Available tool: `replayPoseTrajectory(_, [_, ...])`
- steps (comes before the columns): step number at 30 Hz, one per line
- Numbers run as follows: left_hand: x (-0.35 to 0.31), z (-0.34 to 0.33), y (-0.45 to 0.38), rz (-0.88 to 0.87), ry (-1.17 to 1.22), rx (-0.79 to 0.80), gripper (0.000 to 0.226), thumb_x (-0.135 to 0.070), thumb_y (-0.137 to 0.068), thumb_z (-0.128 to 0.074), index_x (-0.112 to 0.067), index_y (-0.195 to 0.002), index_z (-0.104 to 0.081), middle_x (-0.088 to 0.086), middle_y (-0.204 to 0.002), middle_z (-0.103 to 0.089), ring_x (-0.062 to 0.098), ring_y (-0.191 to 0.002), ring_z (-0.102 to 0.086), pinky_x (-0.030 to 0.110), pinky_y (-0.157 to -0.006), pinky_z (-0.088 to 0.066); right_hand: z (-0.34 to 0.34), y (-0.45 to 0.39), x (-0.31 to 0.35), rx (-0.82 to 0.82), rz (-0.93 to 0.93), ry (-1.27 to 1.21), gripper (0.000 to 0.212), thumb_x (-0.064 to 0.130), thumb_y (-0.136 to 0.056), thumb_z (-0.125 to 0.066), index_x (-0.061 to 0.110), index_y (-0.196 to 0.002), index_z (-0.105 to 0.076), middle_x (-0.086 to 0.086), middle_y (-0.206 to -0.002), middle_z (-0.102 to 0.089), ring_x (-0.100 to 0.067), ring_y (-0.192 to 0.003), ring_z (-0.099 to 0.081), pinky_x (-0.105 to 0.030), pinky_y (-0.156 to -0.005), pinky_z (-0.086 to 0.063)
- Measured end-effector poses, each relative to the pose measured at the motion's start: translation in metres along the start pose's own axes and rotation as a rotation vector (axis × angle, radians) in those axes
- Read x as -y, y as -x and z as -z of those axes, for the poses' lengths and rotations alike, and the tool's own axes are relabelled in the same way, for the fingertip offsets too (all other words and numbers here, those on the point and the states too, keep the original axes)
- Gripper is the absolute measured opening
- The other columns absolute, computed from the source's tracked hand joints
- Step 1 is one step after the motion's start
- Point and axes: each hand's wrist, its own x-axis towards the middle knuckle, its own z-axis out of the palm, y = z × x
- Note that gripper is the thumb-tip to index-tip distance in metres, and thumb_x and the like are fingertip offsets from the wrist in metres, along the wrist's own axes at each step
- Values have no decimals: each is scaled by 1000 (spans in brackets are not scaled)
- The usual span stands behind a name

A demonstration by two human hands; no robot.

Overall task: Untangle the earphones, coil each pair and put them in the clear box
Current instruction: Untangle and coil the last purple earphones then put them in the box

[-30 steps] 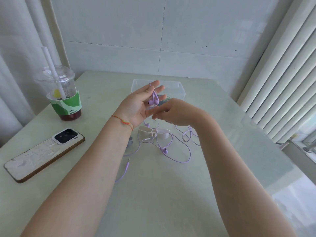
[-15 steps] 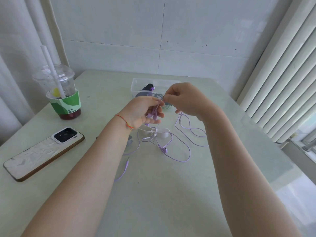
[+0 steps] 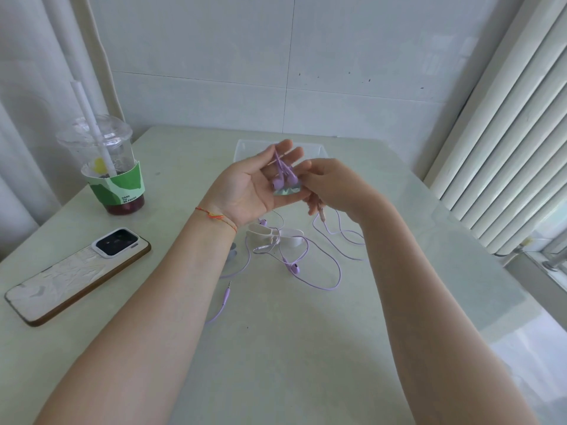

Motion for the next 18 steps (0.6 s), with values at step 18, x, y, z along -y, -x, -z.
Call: replayPoseTrajectory(18, [2, 6, -7, 8, -373, -250, 25, -35, -96, -54, -28, -114, -70, -4, -120, -70, 13, -123, -58, 55, -107, -34, -19, 7, 17, 253, -43, 520, 27, 22, -98, -47, 1, -102, -63, -4, -71, -57, -21, -56, -46, -26, -52, -39])
